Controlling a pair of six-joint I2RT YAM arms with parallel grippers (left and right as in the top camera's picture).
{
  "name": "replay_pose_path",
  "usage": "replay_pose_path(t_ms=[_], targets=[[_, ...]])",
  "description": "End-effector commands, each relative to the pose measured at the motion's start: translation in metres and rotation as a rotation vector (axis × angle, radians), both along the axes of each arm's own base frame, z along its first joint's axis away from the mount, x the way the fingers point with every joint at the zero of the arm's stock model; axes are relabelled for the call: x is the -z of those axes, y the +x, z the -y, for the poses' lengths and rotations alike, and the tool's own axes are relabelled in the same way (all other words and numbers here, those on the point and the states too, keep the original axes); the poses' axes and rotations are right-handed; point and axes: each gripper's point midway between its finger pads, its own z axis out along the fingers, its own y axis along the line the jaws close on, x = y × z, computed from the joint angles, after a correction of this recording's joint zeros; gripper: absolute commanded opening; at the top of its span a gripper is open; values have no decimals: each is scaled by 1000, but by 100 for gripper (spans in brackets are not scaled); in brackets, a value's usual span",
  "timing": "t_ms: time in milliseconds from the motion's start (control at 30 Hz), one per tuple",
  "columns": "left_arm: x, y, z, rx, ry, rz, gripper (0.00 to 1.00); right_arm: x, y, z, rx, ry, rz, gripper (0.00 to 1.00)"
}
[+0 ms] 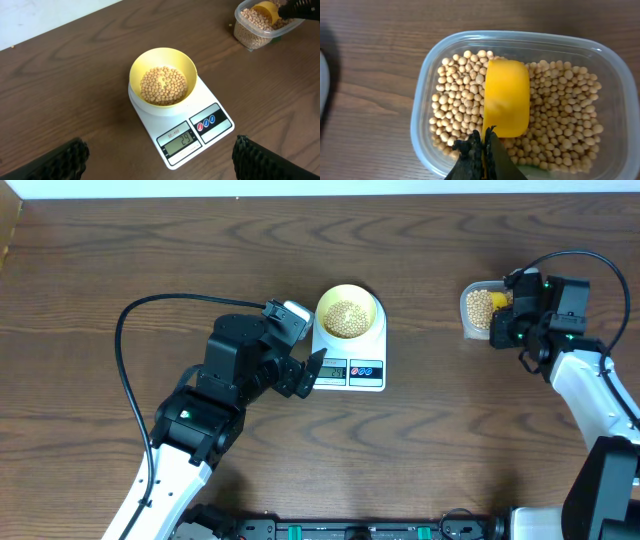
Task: Scoop item into bowl and weigh 50g on scale
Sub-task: 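Move the empty scoop back and lower it into the soybean tub, then drag the scoop through the soybeans to refill it, right gripper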
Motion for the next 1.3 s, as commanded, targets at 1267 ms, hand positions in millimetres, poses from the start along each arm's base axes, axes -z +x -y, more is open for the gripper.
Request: replay_pose_path(t_ms=[1267], targets=[[0,0,-2,-10,-5,-2,94,-36,-13,47,123,552,69,1]])
